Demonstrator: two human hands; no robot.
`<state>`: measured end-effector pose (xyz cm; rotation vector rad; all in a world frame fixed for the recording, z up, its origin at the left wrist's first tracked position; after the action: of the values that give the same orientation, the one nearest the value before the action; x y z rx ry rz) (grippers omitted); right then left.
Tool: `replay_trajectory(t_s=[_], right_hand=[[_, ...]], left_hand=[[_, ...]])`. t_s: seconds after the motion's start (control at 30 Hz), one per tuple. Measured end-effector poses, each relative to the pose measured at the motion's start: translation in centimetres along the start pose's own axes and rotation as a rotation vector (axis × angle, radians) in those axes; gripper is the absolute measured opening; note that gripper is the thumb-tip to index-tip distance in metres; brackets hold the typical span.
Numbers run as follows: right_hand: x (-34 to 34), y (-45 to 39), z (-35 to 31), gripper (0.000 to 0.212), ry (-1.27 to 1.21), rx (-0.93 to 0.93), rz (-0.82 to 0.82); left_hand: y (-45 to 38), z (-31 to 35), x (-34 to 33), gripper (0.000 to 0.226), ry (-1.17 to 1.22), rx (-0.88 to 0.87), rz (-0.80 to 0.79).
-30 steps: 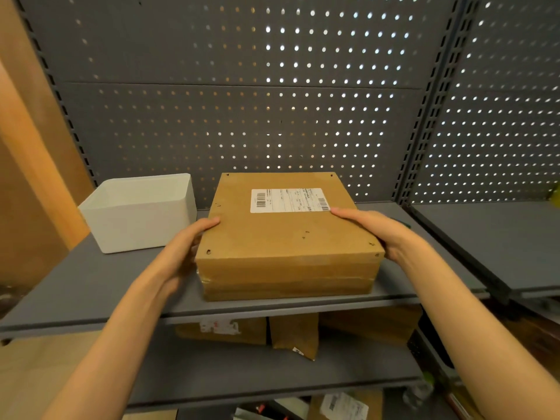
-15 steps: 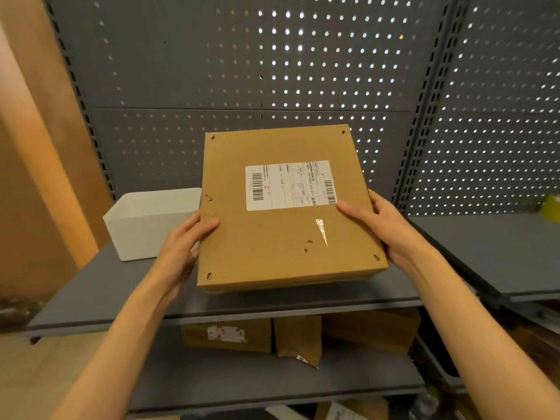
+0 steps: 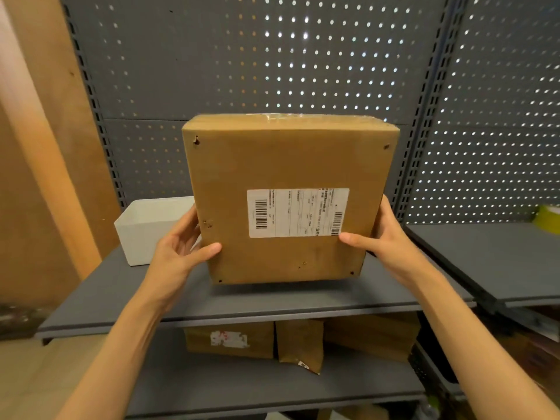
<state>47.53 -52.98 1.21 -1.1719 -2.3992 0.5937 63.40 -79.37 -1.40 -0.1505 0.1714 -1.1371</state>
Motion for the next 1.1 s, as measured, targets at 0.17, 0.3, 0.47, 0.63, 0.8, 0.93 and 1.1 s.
replay_trajectory(t_s=[0.17,0.3,0.47,0.63,0.8,0.93,1.1], right_hand=[[-0.1,0.5,-0.2,0.089,0.024,0.046,0.004],[0.3,0.8,-0.3,0.094,0.028,0.056,0.026],[-0.2,0.8,-1.2,0.096,0.076,0.113,0.063],[-1.5,0.7,-2.9,0.094,0.165,0.248,0.054],[-2.5,0.7,-4.1,0.095,0.235,0.330,0.067],[-2.0,0.5,-4.1,0.094,0.246,0.317,0.052],[-0.4,0.4,-2.5,0.094,0.087,0.195,0.105]], left_hand=[[0.3,-0.4,-0.1,0.077,0.001,-0.034,0.090],[0.6,-0.9,-0.1,0.075,0.025,-0.044,0.144],[0.4,-1.5,0.2,0.073,0.137,-0.002,0.145],[-0.4,-2.7,1.2,0.076,0.301,0.031,0.117],[-0.7,-3.3,1.6,0.068,0.398,0.025,0.136],[-0.4,-2.8,1.7,0.091,0.328,0.039,0.114],[0.3,-0.2,0.7,0.068,0.085,-0.035,0.124]])
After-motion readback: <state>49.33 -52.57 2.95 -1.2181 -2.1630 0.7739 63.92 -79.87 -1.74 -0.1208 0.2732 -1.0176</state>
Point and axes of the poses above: each hand's wrist, its own y-axis away from the middle knuckle, its own x-axis out of the back of the hand, z = x × y, the point moved 4 cm from there along -y, towards the middle knuckle, and after that the axes turned 13 degrees about x, right-handed, at the moved point
